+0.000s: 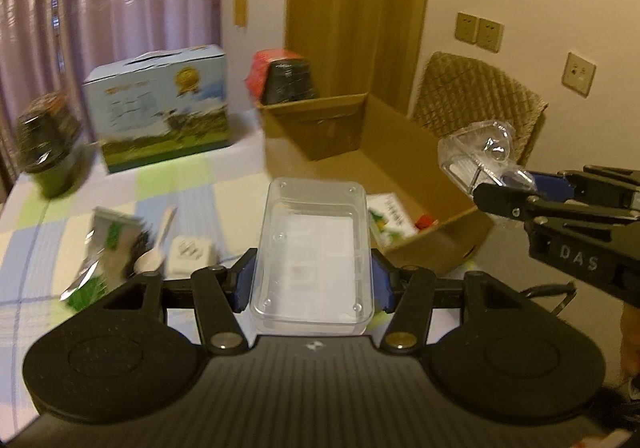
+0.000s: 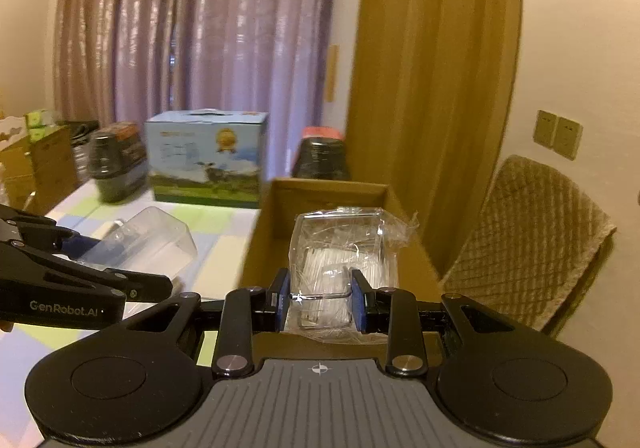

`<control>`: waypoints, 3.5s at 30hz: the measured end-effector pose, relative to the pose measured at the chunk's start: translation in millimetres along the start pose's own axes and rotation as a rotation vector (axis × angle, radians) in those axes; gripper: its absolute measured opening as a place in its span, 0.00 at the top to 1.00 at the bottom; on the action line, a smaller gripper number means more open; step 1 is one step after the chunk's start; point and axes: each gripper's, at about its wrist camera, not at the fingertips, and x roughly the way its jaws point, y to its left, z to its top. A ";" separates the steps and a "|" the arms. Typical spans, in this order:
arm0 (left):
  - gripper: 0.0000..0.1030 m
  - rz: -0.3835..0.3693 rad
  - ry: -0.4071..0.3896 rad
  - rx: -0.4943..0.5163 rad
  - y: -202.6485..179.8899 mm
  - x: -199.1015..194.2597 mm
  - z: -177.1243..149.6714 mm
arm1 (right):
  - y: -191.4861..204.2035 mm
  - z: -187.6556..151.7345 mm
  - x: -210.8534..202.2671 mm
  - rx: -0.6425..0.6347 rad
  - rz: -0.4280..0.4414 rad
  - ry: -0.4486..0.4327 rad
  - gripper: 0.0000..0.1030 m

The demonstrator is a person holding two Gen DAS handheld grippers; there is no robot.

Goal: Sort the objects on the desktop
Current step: 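Carry the plastic bag and container toward the cardboard box with both grippers, then open the right gripper to drop the bag while the left drops the clear container into the box, then move both grippers back toward the silver tea bag and white plug on the table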

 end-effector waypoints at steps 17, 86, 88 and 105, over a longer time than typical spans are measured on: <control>0.49 -0.069 0.012 0.042 -39.3 91.2 51.8 | -51.5 8.2 61.8 0.014 -0.018 0.023 0.73; 0.08 0.198 0.066 -0.157 85.7 -57.7 -72.6 | 74.8 -30.1 -33.2 0.210 0.259 0.111 0.02; 0.07 0.208 0.073 -0.169 91.4 -65.0 -78.1 | 80.8 -32.7 -36.0 0.200 0.269 0.120 0.02; 0.03 0.250 0.088 -0.212 113.3 -110.3 -105.2 | 115.2 -35.6 -44.5 0.157 0.313 0.143 0.02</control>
